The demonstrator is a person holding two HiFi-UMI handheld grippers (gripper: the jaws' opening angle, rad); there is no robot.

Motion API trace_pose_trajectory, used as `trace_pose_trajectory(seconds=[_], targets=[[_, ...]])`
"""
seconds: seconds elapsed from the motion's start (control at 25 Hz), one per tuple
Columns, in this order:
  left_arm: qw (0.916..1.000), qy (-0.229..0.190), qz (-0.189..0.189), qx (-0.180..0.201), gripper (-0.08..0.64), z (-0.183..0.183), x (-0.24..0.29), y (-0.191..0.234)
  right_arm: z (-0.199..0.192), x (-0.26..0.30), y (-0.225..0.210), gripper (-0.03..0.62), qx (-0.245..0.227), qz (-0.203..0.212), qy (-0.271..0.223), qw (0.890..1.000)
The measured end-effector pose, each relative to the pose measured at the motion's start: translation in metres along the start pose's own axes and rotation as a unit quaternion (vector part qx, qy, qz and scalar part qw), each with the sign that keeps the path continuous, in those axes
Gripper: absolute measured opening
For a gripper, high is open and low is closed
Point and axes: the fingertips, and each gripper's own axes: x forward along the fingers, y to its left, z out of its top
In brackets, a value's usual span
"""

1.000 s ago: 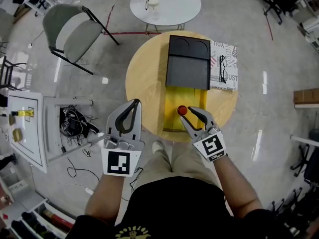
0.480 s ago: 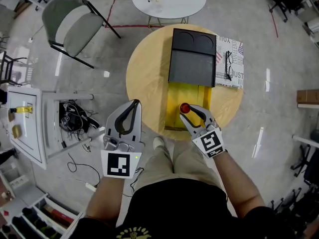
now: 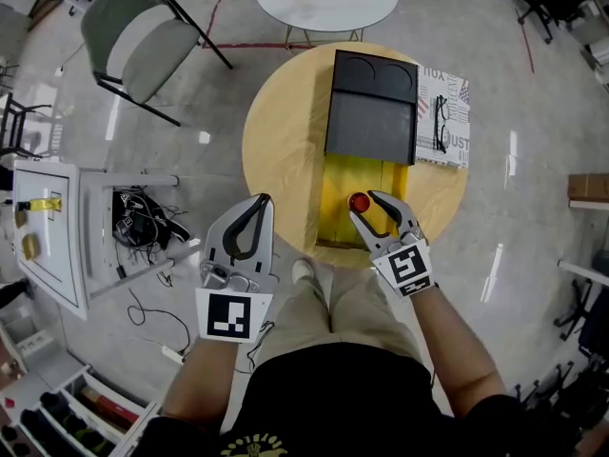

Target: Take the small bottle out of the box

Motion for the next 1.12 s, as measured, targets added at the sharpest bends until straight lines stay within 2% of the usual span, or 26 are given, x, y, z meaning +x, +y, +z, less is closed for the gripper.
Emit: trace_pose_trajectory(seconds=[0.4,0.48,0.6,0.84,1.12], targets=[[0.9999,0.002,0.012,-0.002,0.014,0.003,-0.011,0.006,-0.020,0.012,0.002,0.196,0.000,-0.003,0.025,1.000],[0.9999,0.002,0.014,-0.002,0.014,0.005,-0.015,0.008,-0.022,0.012,0.003,0.163,-0.003,-0.005,0.028,1.000],[0.9999,-0.002,0.016,-0.005,0.014,0.007,-0.019,0.009,-0.022,0.010,0.004,0.153,-0.005,-0.004,0.033,0.999],[0.9999,-0.008,0.005,0.006,0.014,0.014,-0.022,0.002,-0.011,-0.003,0.005,0.153,0.003,-0.003,0.029,1.000],[0.9997,-0.017,-0.004,0.016,0.014,0.029,-0.020,-0.004,0.016,-0.032,-0.001,0.153,0.012,-0.024,0.016,1.000]])
